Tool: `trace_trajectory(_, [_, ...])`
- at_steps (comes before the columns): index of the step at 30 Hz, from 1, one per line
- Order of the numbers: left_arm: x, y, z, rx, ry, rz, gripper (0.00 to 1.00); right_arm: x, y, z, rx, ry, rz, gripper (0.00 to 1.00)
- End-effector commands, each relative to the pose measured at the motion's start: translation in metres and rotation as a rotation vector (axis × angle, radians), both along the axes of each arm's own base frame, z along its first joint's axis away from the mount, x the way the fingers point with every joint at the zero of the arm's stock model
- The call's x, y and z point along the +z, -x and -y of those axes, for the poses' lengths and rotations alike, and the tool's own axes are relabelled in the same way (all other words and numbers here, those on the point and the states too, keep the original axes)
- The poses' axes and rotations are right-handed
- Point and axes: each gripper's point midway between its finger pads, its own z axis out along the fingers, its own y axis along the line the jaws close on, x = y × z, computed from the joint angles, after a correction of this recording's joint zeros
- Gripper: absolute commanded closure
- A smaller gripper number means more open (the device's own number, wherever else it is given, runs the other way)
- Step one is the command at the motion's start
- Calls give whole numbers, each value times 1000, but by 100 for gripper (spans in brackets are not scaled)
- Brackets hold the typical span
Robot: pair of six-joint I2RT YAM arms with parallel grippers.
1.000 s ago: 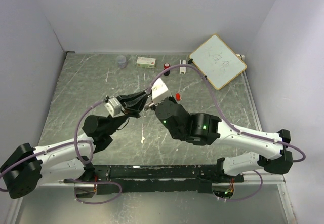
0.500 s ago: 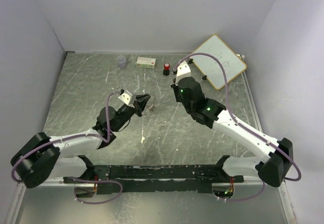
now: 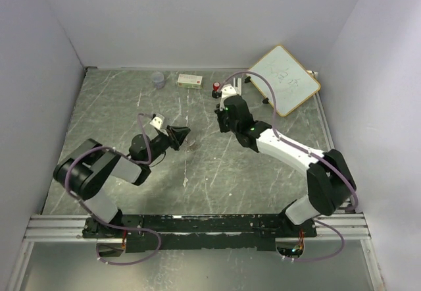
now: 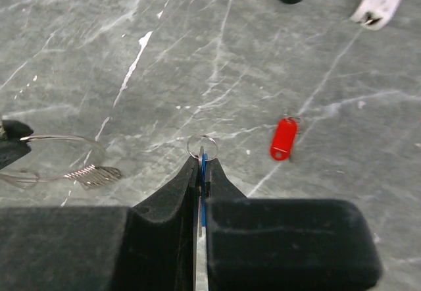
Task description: Remove the keys from the keyring
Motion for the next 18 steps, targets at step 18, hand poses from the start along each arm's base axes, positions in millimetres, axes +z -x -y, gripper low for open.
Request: trace_trajectory(18, [-22, -58, -18, 35, 48, -59, 85, -79, -56, -42, 56, -40, -105, 100])
